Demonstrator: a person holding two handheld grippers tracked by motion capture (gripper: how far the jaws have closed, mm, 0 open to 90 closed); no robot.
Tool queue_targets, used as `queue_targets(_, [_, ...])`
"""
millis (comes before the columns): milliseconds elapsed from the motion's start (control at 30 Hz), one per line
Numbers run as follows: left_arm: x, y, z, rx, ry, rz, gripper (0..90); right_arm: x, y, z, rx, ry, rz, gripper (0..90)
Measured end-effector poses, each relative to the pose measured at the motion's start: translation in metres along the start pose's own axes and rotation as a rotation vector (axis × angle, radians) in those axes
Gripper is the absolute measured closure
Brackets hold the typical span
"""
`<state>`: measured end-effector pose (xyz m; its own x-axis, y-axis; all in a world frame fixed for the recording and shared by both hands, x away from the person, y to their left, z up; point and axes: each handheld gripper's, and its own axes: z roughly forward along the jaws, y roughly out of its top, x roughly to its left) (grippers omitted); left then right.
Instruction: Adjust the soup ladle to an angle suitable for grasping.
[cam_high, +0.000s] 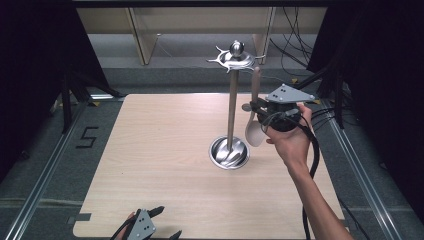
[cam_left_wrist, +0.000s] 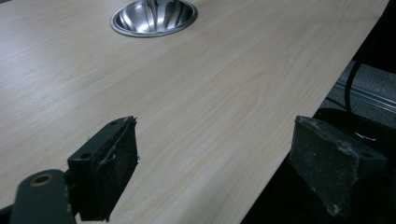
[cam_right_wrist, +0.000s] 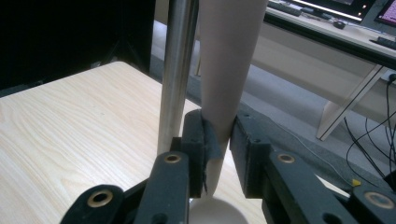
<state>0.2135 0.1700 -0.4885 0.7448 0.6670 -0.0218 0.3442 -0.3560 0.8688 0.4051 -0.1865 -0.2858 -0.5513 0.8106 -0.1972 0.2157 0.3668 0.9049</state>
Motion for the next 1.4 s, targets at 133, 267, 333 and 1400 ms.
queue_targets(133, [0.000, 0.000, 0.001, 0.002, -0.006, 0.002, 14.7, -0.002, -0.003, 0.001, -0.016, 0.002, 0.024, 75.7])
queue_targets(267, [-0.001, 0.000, 0.000, -0.003, -0.003, -0.004, 14.7, -0.003, -0.006, 0.001, -0.030, 0.013, 0.023, 74.2])
queue_targets(333, [0.001, 0.000, 0.000, 0.008, -0.005, 0.009, 14.7, -0.002, -0.008, 0.000, -0.039, 0.017, 0.038, 73.4])
queue_targets(1400, [0.006, -0.002, 0.000, 0.002, 0.018, -0.012, 14.7, -0.003, -0.055, -0.035, -0.133, 0.110, 0.141, 51.5])
